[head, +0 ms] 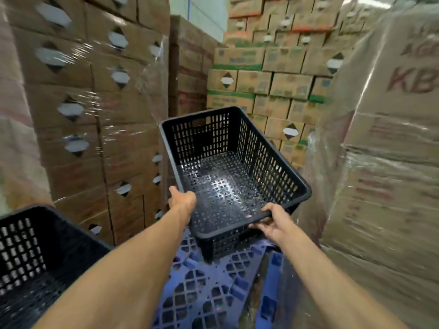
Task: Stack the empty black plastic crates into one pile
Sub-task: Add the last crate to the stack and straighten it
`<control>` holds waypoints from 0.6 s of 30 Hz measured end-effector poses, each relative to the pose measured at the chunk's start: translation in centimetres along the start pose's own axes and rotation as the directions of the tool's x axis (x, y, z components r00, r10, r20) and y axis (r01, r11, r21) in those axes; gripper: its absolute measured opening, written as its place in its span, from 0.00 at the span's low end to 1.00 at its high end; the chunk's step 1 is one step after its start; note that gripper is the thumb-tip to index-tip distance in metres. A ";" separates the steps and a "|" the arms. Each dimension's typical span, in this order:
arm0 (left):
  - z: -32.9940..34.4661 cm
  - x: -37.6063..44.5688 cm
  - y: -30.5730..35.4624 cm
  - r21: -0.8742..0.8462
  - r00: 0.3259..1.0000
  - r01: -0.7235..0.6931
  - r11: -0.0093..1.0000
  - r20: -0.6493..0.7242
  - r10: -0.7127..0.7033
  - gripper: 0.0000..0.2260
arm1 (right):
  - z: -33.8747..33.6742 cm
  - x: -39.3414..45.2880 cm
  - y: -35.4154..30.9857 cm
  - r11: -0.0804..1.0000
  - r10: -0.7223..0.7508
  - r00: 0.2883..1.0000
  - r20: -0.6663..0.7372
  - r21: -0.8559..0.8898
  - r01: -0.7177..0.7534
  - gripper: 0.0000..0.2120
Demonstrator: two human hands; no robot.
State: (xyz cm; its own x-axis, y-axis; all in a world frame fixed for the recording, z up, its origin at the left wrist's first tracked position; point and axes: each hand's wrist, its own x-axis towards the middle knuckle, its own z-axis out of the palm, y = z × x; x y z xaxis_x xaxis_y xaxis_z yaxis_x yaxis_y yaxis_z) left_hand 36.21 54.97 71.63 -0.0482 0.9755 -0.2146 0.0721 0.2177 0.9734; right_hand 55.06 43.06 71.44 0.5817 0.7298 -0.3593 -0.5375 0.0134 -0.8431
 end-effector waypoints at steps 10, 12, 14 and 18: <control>-9.7 -8.8 12.5 -0.125 0.963 -0.251 0.960 0.064 0.260 0.19 | 5.1 -12.1 -8.6 0.989 -0.115 0.988 0.106 -0.084 0.124 0.08; -11.7 -9.6 14.1 -0.146 0.960 -0.264 0.953 0.058 0.275 0.23 | 6.3 -14.3 -9.5 0.983 -0.134 0.982 0.132 -0.106 0.148 0.08; -14.1 -10.4 15.4 -0.139 0.959 -0.263 0.955 0.070 0.275 0.30 | 7.6 -16.2 -9.9 0.978 -0.141 0.979 0.150 -0.132 0.161 0.08; -18.8 -11.2 16.9 -0.082 0.954 -0.286 0.955 0.067 0.292 0.33 | 9.9 -19.3 -10.5 0.955 -0.168 0.972 0.161 -0.216 0.201 0.07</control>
State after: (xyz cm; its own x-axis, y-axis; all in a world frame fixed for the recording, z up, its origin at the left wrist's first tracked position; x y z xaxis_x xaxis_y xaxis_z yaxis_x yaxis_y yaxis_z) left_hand 19.28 47.16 92.01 0.0414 0.9964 0.0737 0.0012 -0.0738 0.9973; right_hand 43.45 35.61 91.17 0.5575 0.8178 -0.1431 -0.2647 0.0118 -0.9643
